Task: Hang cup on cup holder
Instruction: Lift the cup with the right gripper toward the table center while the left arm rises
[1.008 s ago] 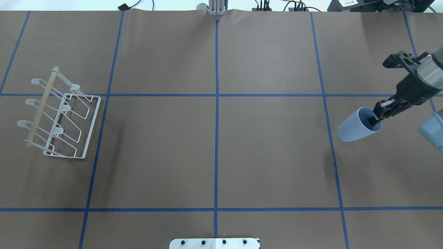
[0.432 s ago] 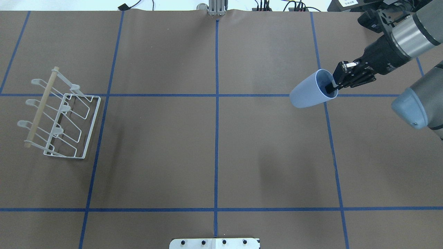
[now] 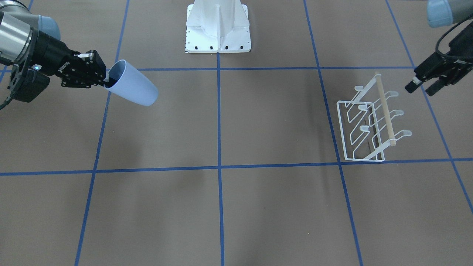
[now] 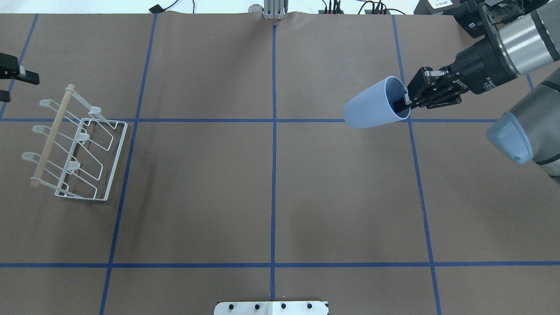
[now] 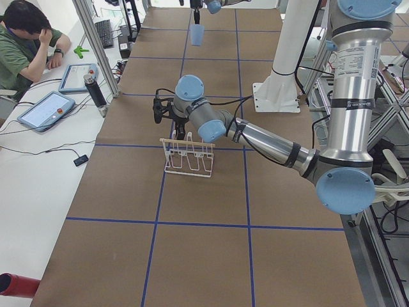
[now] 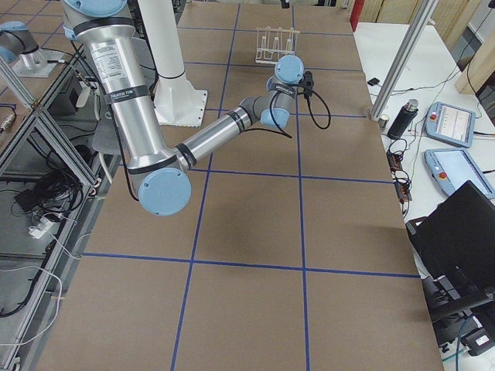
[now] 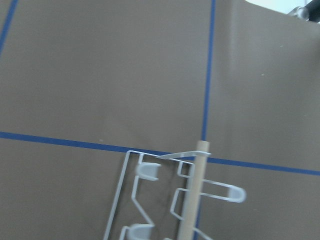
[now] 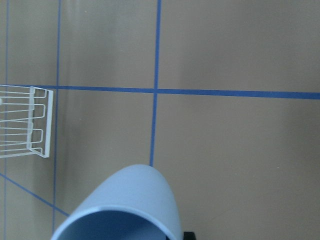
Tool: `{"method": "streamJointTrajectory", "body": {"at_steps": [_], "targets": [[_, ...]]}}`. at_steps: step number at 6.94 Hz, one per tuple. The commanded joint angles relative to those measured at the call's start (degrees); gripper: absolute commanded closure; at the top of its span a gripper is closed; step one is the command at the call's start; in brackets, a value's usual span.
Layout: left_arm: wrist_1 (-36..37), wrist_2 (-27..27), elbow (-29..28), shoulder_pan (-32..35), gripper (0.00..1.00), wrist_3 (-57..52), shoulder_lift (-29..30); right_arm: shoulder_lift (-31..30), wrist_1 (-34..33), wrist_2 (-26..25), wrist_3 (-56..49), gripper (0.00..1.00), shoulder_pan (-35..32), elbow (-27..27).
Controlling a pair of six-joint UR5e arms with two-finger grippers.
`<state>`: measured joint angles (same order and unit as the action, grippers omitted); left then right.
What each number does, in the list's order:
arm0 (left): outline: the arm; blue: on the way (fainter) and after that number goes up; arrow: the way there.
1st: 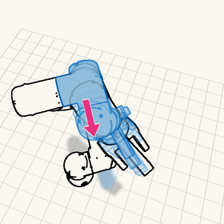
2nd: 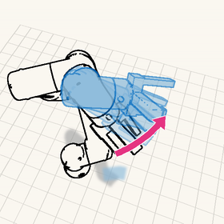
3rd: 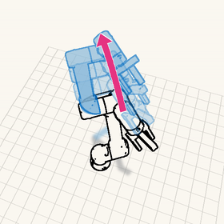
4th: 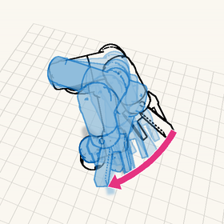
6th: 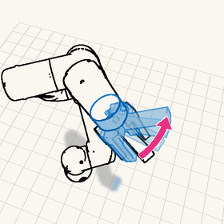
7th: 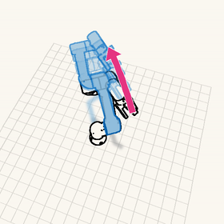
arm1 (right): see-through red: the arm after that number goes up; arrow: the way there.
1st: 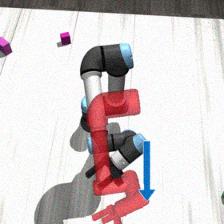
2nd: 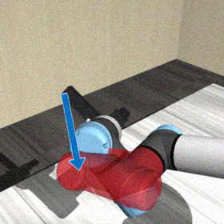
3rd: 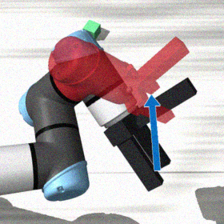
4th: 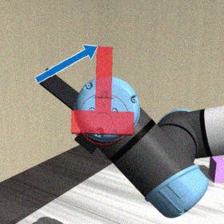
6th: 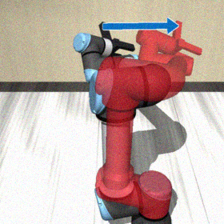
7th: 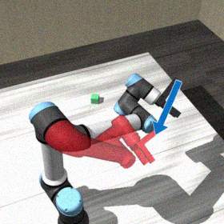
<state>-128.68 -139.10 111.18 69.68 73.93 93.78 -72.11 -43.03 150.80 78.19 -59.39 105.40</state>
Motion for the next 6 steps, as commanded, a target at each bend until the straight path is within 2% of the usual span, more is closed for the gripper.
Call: {"method": "streamJointTrajectory", "body": {"at_steps": [1, 2, 4, 5, 6], "targets": [[-14.43, 0.23, 0.18, -5.59, 0.02, 25.27, 8.21, 0.12, 22.88, -1.20, 18.59, 1.00, 2.51, 0.33], [-20.32, 0.58, 0.18, -8.40, 0.02, 33.48, 12.09, 0.30, 31.61, -4.78, 22.32, 1.00, 4.87, 0.42], [-22.58, 2.06, 0.36, -12.71, 0.02, 37.95, 18.51, 0.21, 47.97, -18.62, 29.87, 1.00, 13.81, 0.42], [-26.32, 7.12, -0.08, -17.52, 0.02, 37.96, 20.28, 0.21, 51.00, -24.10, 30.09, 1.00, 17.86, 0.42], [-31.67, 16.57, 0.35, -25.57, 0.02, 38.39, 20.56, 0.21, 51.99, -27.11, 30.09, 1.00, 20.43, 0.77]]}}
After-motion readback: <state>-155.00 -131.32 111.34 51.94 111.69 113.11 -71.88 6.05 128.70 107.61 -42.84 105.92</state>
